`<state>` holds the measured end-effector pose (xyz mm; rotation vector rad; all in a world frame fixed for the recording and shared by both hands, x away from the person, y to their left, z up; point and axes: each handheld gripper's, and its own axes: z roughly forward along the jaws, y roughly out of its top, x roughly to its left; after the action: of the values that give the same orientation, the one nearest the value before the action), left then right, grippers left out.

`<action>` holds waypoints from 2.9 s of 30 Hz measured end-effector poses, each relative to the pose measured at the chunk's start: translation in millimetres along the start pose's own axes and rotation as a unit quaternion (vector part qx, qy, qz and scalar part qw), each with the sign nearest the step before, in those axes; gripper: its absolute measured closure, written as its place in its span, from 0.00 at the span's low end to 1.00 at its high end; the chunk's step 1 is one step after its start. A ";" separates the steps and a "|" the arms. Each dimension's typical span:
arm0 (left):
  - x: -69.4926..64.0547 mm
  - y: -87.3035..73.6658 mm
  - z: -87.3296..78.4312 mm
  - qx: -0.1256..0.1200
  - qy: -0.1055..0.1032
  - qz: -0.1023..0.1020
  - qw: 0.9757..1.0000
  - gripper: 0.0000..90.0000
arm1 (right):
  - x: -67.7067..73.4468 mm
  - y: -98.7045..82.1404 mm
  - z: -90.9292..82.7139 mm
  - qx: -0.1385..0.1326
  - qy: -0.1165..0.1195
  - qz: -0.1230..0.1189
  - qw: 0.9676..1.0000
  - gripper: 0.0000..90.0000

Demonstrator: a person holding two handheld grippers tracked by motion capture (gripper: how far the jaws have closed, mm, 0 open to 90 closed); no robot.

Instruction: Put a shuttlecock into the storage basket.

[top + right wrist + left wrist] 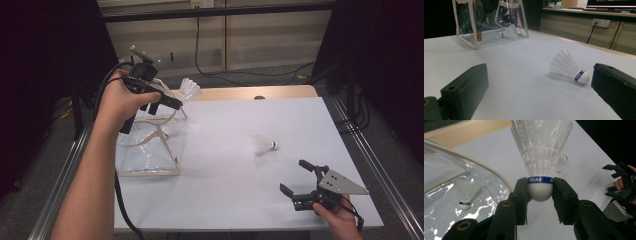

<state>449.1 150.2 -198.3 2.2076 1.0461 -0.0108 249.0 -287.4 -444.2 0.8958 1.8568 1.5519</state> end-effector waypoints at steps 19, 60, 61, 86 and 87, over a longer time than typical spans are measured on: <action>11.2 -0.8 -10.7 -0.018 0.020 -0.009 1.000 0.73 | 0.0 0.0 -0.1 0.000 0.000 -0.001 1.000 0.01; 45.7 -15.1 -18.8 -0.033 0.071 -0.065 0.995 0.73 | 0.0 -0.2 0.2 0.001 0.000 -0.001 1.000 0.01; 46.4 -15.3 -19.1 -0.033 0.072 -0.066 0.995 0.73 | 0.0 -0.2 0.3 0.000 0.000 -0.001 1.000 0.01; 59.8 -22.8 -19.4 -0.044 0.101 -0.088 0.990 0.73 | -0.1 -0.2 -0.1 0.001 -0.001 0.001 1.000 0.01; 59.9 -23.0 -18.9 -0.045 0.104 -0.090 0.989 0.73 | 0.0 -0.2 -0.1 0.001 -0.001 0.002 1.000 0.01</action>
<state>468.8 212.1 -214.1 2.0578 1.3319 0.1868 248.8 -287.5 -444.4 0.9033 1.8567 1.5514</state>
